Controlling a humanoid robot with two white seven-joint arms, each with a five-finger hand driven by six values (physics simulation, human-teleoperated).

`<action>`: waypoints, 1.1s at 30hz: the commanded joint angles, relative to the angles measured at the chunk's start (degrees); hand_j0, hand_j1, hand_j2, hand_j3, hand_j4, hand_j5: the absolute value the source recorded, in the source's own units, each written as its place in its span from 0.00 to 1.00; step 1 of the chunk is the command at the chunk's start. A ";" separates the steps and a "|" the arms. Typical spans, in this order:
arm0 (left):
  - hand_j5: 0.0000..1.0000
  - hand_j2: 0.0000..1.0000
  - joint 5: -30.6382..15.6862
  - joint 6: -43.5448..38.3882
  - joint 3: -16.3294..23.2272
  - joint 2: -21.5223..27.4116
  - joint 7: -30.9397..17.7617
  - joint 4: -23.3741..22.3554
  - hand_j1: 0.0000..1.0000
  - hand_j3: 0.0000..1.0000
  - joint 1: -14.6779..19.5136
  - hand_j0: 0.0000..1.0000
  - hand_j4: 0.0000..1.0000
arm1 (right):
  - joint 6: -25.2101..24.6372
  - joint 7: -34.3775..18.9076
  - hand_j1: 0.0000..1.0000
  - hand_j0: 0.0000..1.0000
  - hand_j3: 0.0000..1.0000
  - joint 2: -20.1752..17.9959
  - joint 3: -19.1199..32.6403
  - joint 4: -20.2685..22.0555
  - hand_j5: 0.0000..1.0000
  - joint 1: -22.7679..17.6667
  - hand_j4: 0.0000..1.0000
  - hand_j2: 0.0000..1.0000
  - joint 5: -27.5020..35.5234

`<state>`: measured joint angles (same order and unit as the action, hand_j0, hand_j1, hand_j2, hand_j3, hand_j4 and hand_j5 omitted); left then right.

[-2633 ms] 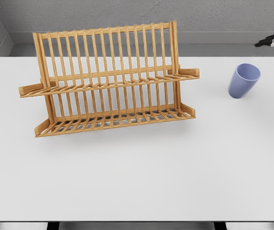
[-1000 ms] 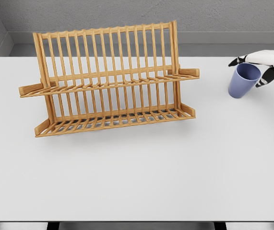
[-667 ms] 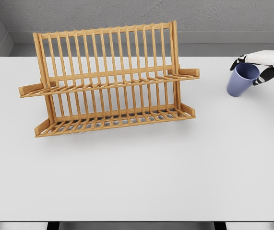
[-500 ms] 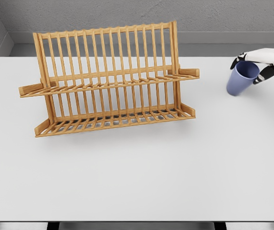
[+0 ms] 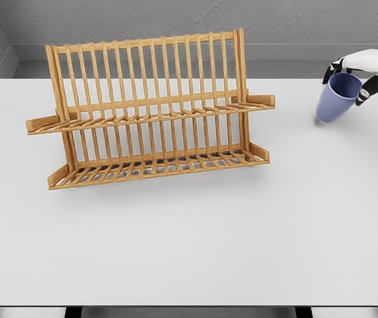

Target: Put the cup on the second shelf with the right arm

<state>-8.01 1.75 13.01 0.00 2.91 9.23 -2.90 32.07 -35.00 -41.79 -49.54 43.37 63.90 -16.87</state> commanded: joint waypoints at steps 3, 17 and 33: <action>1.00 1.00 0.01 0.00 0.00 0.00 -0.01 0.00 1.00 1.00 0.00 1.00 1.00 | -0.08 0.00 0.59 0.59 0.59 0.04 1.99 0.05 0.59 -0.35 0.59 0.59 0.44; 1.00 1.00 0.01 0.00 0.00 0.00 -0.01 0.00 1.00 1.00 0.00 1.00 1.00 | -0.08 0.00 0.57 0.57 0.57 -0.05 5.33 4.44 0.57 0.62 0.57 0.57 0.44; 1.00 1.00 0.01 0.00 0.00 0.00 -0.01 0.00 1.00 1.00 0.00 1.00 1.00 | -0.52 0.00 0.57 0.57 0.57 -0.40 6.91 14.38 0.57 1.85 0.57 0.57 0.35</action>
<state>-8.01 1.75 13.01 0.00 2.91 9.23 -2.90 31.79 -35.01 -42.11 -42.74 56.24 65.83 -16.85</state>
